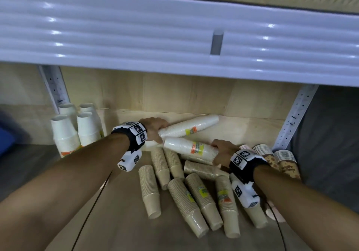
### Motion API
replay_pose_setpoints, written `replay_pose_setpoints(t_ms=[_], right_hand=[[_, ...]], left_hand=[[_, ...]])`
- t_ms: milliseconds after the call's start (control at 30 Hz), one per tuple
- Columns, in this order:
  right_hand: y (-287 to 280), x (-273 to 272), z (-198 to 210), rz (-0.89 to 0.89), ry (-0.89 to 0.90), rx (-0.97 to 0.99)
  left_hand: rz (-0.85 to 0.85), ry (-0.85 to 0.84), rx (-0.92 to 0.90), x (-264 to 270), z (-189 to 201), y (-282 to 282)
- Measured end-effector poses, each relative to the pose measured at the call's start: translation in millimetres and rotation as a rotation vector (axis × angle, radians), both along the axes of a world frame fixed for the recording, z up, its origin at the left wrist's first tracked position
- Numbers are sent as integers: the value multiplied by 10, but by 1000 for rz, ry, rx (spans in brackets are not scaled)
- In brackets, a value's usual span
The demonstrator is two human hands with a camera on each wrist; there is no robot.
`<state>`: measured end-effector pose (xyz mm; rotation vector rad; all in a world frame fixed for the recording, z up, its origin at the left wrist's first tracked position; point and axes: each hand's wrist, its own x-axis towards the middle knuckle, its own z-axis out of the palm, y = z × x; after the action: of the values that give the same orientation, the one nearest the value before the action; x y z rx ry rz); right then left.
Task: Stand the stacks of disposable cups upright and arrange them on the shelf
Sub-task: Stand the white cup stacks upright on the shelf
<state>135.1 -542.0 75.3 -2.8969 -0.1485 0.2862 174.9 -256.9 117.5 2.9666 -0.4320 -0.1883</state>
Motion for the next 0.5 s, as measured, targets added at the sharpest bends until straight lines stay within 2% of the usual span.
replay_pose_setpoints(t_ms=[267,500], right_hand=[[340,-66,363,10,-45,91],[964,-213,538,60,-141,358]], left_hand=[[177,-80,-312,-544,148,526],[372,-101,-563,-1079,185,892]])
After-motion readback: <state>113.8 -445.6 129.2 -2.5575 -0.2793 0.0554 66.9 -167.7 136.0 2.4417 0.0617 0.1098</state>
